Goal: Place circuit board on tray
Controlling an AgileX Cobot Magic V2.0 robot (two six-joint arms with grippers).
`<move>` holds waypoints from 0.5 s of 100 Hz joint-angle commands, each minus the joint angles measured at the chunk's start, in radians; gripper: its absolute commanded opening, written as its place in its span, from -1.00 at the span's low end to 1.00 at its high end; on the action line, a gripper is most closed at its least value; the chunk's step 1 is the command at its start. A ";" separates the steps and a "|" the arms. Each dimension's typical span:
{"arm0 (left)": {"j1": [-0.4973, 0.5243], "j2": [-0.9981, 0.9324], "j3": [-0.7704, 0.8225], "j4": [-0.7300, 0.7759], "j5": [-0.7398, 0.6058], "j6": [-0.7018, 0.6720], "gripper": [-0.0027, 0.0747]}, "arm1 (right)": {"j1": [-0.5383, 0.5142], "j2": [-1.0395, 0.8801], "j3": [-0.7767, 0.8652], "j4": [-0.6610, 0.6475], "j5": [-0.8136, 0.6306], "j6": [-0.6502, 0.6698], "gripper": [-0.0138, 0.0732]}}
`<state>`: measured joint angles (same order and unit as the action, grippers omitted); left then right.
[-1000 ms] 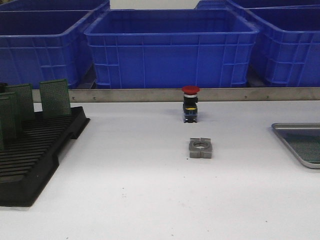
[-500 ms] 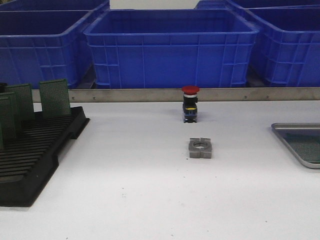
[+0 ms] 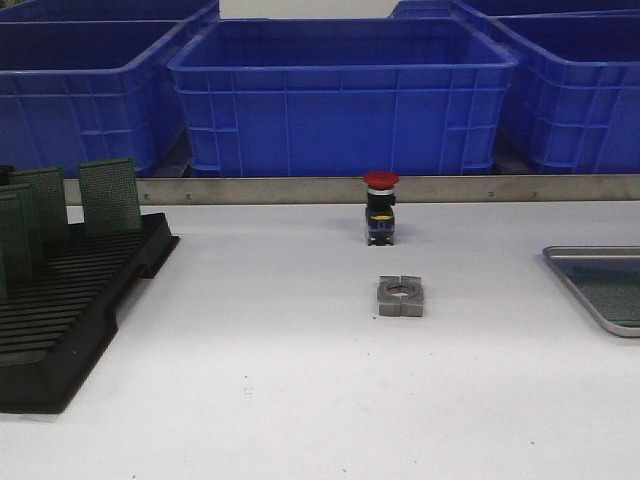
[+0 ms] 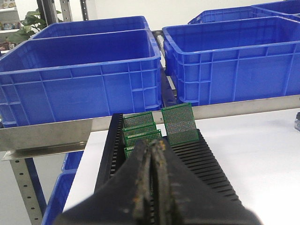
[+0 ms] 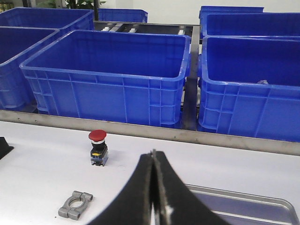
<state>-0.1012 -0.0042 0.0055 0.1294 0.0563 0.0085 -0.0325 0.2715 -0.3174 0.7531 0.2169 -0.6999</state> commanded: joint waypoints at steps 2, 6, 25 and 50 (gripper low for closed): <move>0.002 -0.031 0.039 -0.007 -0.084 -0.008 -0.98 | -0.002 0.008 -0.024 0.016 -0.064 -0.002 -0.84; 0.002 -0.031 0.039 -0.007 -0.084 -0.008 -0.98 | -0.002 0.008 -0.024 0.016 -0.064 -0.002 -0.84; 0.002 -0.031 0.039 -0.007 -0.084 -0.008 -0.98 | -0.002 0.008 -0.024 -0.021 -0.095 -0.001 -0.84; 0.002 -0.031 0.039 -0.007 -0.084 -0.008 -0.98 | -0.002 -0.054 0.029 -0.388 -0.167 0.343 -0.84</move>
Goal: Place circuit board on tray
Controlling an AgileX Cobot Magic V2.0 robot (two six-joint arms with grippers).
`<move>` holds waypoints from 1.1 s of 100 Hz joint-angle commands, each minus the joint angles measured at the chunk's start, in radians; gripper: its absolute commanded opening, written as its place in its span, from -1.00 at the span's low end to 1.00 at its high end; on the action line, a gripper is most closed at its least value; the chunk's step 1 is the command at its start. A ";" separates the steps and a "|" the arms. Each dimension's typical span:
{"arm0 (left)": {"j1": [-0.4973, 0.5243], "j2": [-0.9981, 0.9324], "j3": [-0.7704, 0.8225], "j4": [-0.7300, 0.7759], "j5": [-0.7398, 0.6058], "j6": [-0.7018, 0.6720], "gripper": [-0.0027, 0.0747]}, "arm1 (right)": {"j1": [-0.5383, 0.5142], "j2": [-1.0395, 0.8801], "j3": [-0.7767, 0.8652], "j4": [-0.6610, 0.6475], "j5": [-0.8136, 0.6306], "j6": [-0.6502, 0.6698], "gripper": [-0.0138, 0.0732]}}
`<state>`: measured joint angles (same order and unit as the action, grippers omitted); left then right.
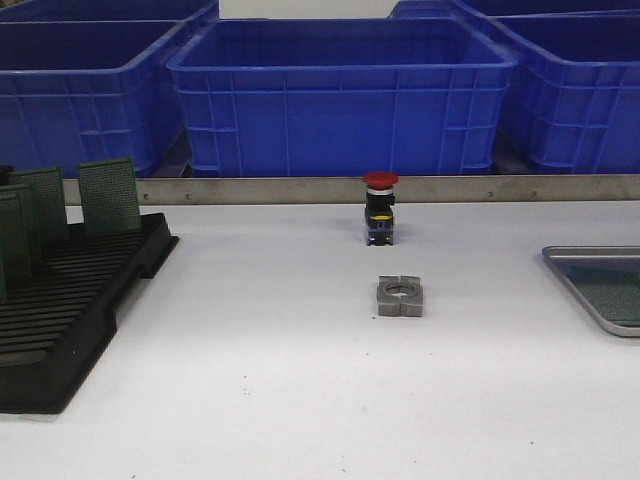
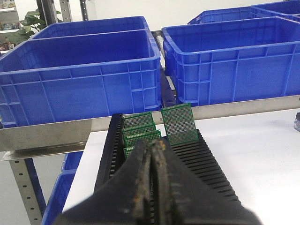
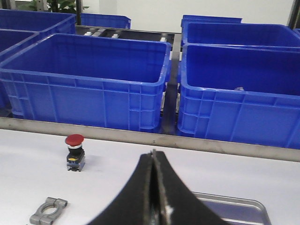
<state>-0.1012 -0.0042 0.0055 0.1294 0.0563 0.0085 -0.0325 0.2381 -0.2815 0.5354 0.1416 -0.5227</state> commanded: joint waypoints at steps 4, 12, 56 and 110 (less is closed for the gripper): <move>0.002 -0.031 0.039 -0.007 -0.084 -0.008 -0.98 | -0.002 -0.040 0.009 -0.260 -0.099 0.259 -0.84; 0.002 -0.031 0.039 -0.007 -0.084 -0.008 -0.98 | -0.002 -0.078 0.044 -0.413 -0.116 0.417 -0.84; 0.002 -0.031 0.039 -0.007 -0.084 -0.008 -0.98 | -0.002 -0.265 0.269 -0.535 -0.230 0.554 -0.84; 0.002 -0.031 0.039 -0.007 -0.084 -0.008 -0.98 | -0.002 -0.265 0.315 -0.535 -0.265 0.565 -0.84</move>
<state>-0.1012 -0.0042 0.0055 0.1294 0.0545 0.0085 -0.0325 -0.0105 0.0283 0.0102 -0.0397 0.0422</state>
